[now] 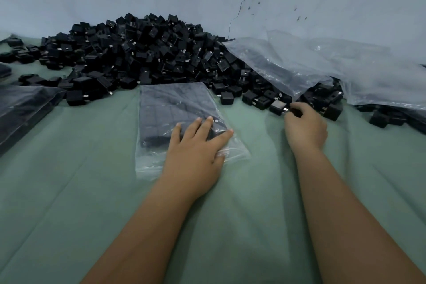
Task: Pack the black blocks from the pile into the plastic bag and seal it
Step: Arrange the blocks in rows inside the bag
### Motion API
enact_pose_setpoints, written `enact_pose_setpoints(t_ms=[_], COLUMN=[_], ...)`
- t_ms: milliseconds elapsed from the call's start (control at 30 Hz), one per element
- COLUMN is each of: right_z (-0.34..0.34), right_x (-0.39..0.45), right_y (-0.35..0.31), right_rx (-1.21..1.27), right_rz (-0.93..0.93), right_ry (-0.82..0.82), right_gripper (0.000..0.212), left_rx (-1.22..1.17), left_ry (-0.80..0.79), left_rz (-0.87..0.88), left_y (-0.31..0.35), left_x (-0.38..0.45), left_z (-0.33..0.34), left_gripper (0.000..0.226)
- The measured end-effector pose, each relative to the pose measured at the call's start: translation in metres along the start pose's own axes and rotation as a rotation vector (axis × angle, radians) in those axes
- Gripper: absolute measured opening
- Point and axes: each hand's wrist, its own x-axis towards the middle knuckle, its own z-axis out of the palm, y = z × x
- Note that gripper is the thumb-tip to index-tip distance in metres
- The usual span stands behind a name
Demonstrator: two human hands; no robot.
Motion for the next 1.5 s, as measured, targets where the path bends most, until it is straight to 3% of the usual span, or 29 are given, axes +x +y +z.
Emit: enact_pose_setpoints(t_ms=[133,300,433,500,567,667,833,933,1067,1267,1433,1500], right_z=[0.001,0.004,0.003,0.002,0.001,0.000,0.000,0.004,0.011,0.020,0.021,0.019], right_x=[-0.028,-0.078,-0.111,-0.118,-0.123,-0.131,-0.160,-0.177,-0.182,-0.172,-0.169,-0.172], right_y=[-0.009,-0.028,-0.036,-0.039,-0.041,-0.049,-0.060,-0.066,-0.068,-0.067,-0.066,-0.068], right_rx=[0.425,0.597,0.647,0.603,0.570,0.503,0.498,0.443,0.126,-0.212,-0.305,-0.262], right_rz=[-0.009,-0.085,-0.183,-0.273,-0.313,-0.393,-0.819,-0.902,-0.928,-0.817,-0.726,-0.693], right_ry=[0.085,0.032,-0.116,-0.214,-0.281,-0.236,-0.185,-0.261,-0.226,-0.248,-0.259,-0.287], right_gripper=[0.010,0.018,0.030,0.051,0.067,0.047,0.028,0.026,0.026,0.028,0.046,0.038], left_rx=[-0.025,-0.131,-0.107,-0.128,-0.312,-0.588,-0.347,-0.557,-0.860,-0.963,-0.961,-1.019], left_ry=[0.005,0.038,0.094,0.101,0.182,0.333,0.325,0.381,0.443,0.484,0.412,0.361], left_rz=[-0.008,-0.104,-0.205,-0.214,-0.205,-0.246,-0.129,-0.235,-0.341,-0.306,-0.269,-0.267], left_y=[0.001,0.000,-0.021,-0.039,-0.056,-0.062,-0.052,-0.058,-0.057,-0.050,-0.053,-0.054], left_x=[0.000,-0.009,-0.034,-0.044,-0.054,-0.059,-0.052,-0.054,-0.058,-0.053,-0.052,-0.053], left_z=[-0.002,-0.017,-0.034,-0.040,-0.047,-0.052,-0.045,-0.045,-0.048,-0.047,-0.047,-0.048], left_gripper=[0.054,0.054,0.048,0.045,0.037,0.024,0.012,0.009,0.010,0.017,0.007,0.021])
